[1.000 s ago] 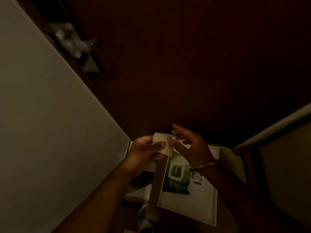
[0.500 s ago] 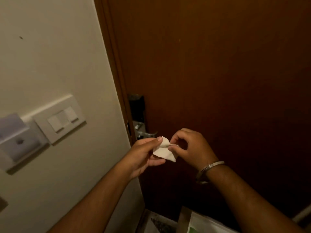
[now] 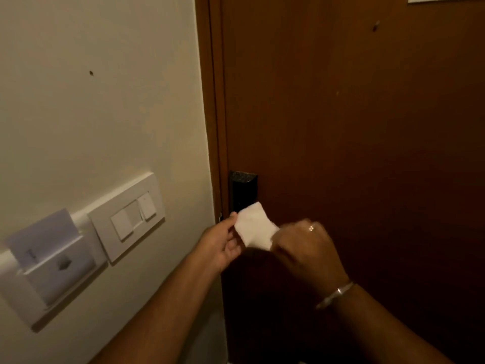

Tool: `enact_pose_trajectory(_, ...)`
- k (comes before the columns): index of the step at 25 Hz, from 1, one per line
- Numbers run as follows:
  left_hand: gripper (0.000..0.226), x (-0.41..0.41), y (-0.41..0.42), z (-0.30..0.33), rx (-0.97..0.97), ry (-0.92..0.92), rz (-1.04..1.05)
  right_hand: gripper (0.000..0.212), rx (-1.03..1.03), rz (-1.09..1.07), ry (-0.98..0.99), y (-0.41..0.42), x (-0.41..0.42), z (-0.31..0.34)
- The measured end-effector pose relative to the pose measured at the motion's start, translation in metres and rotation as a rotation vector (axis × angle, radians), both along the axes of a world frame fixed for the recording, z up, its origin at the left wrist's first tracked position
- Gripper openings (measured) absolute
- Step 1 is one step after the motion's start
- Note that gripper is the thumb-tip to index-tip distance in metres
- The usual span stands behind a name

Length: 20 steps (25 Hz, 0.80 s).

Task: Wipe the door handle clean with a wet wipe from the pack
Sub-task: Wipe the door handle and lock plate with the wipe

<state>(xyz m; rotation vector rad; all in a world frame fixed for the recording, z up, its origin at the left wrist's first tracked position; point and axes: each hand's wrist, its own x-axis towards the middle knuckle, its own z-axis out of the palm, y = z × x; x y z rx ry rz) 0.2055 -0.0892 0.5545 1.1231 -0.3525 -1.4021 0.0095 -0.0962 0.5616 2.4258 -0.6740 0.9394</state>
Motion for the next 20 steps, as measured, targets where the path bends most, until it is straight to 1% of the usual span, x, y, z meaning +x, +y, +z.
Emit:
enact_pose_trajectory(1, 0.030, 0.008, -0.007, -0.008, -0.030, -0.039, 0.070, 0.011, 0.054, -0.007, 0.208, 0.004, 0.006, -0.010)
enact_pose_trajectory(2, 0.030, 0.015, -0.013, -0.016, -0.051, -0.119, 0.114, 0.009, 0.179, -0.051, 0.421, 0.006, 0.010, -0.017)
enact_pose_trajectory(3, 0.030, 0.020, -0.020, -0.025, -0.066, -0.252, 0.145, 0.015, 0.323, -0.122, 0.556, 0.003, 0.010, -0.021)
enact_pose_trajectory(4, 0.029, 0.026, -0.026, -0.034, -0.082, -0.421, 0.164, 0.023, 0.401, -0.173, 0.552, -0.004, 0.007, -0.017)
enact_pose_trajectory(5, 0.027, 0.031, -0.033, -0.041, -0.104, -0.592, 0.180, 0.028, 0.374, -0.184, 0.431, -0.017, 0.002, -0.008)
enact_pose_trajectory(6, 0.025, 0.035, -0.040, -0.047, -0.129, -0.730, 0.201, 0.031, 0.265, -0.158, 0.258, -0.034, -0.005, 0.004)
enact_pose_trajectory(7, 0.023, 0.039, -0.046, -0.051, -0.160, -0.817, 0.216, 0.032, 0.102, -0.152, 0.102, -0.052, -0.013, 0.018)
enact_pose_trajectory(8, 0.020, 0.041, -0.052, -0.053, -0.195, -0.876, 0.224, 0.034, -0.046, -0.172, -0.001, -0.071, -0.020, 0.033)
enact_pose_trajectory(9, 0.018, 0.042, -0.057, -0.055, -0.236, -0.929, 0.229, 0.038, -0.146, -0.219, -0.035, -0.090, -0.025, 0.051)
enact_pose_trajectory(10, 0.016, 0.043, -0.062, -0.059, -0.272, -0.990, 0.232, 0.044, -0.223, -0.257, -0.013, -0.109, -0.029, 0.067)
enact_pose_trajectory(12, 0.014, 0.045, -0.068, -0.069, -0.319, -1.116, 0.216, 0.056, -0.321, -0.329, 0.130, -0.145, -0.035, 0.090)
enact_pose_trajectory(14, 0.016, 0.042, -0.074, -0.083, -0.338, -1.220, 0.161, 0.071, -0.363, -0.432, 0.288, -0.170, -0.046, 0.095)
enact_pose_trajectory(15, 0.018, 0.041, -0.077, -0.089, -0.347, -1.274, 0.148, 0.078, -0.394, -0.467, 0.313, -0.178, -0.049, 0.090)
enact_pose_trajectory(18, 0.018, 0.040, -0.087, -0.106, -0.414, -1.497, 0.172, 0.091, -0.489, -0.472, 0.221, -0.195, -0.050, 0.071)
enact_pose_trajectory(19, 0.017, 0.044, -0.087, -0.112, -0.422, -1.564, 0.136, 0.093, -0.505, -0.461, 0.201, -0.197, -0.048, 0.069)
enact_pose_trajectory(20, 0.021, 0.046, -0.087, -0.116, -0.399, -1.640, 0.067, 0.094, -0.515, -0.445, 0.192, -0.200, -0.047, 0.068)
